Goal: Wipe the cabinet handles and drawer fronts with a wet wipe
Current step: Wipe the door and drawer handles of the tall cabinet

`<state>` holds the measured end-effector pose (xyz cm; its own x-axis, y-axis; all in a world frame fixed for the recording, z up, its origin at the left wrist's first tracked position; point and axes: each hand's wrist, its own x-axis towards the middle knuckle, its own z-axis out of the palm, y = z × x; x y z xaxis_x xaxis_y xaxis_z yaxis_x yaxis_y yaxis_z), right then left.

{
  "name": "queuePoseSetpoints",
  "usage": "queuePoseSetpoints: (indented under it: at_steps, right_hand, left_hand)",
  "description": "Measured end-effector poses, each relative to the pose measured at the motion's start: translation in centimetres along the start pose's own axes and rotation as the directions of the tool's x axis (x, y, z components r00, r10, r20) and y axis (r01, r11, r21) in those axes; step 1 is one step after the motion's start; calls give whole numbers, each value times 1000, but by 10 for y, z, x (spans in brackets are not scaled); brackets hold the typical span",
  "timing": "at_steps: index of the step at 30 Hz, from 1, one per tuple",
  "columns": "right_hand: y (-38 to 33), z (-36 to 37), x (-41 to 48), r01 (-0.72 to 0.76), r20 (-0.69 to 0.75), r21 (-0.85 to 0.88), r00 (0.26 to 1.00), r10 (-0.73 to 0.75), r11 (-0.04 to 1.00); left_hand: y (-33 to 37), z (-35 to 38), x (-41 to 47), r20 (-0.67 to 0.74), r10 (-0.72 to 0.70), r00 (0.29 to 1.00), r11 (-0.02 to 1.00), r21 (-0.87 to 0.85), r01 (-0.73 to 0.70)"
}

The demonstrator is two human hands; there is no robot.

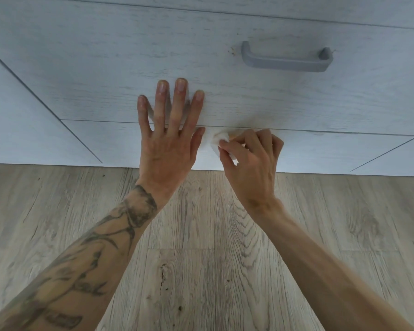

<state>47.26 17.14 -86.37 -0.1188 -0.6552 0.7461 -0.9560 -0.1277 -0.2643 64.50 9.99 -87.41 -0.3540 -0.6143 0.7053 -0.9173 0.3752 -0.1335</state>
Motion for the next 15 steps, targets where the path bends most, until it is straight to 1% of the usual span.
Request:
queuePoseSetpoints:
  at_steps: [2, 5, 15]
  right_hand:
    - [-1, 0, 2, 10, 12, 3, 1000, -10, 1000]
    - [-3, 5, 9, 20, 67, -3, 998, -20, 1000]
    - [27, -8, -4, 173, 114, 32, 978, -175, 984]
  left_hand:
    - [0, 0, 0, -1, -1, 1000, 1000, 3, 1]
    - [1, -1, 1, 0, 3, 1000, 1000, 3, -3]
    - [0, -1, -1, 3, 10, 1000, 1000, -9, -10]
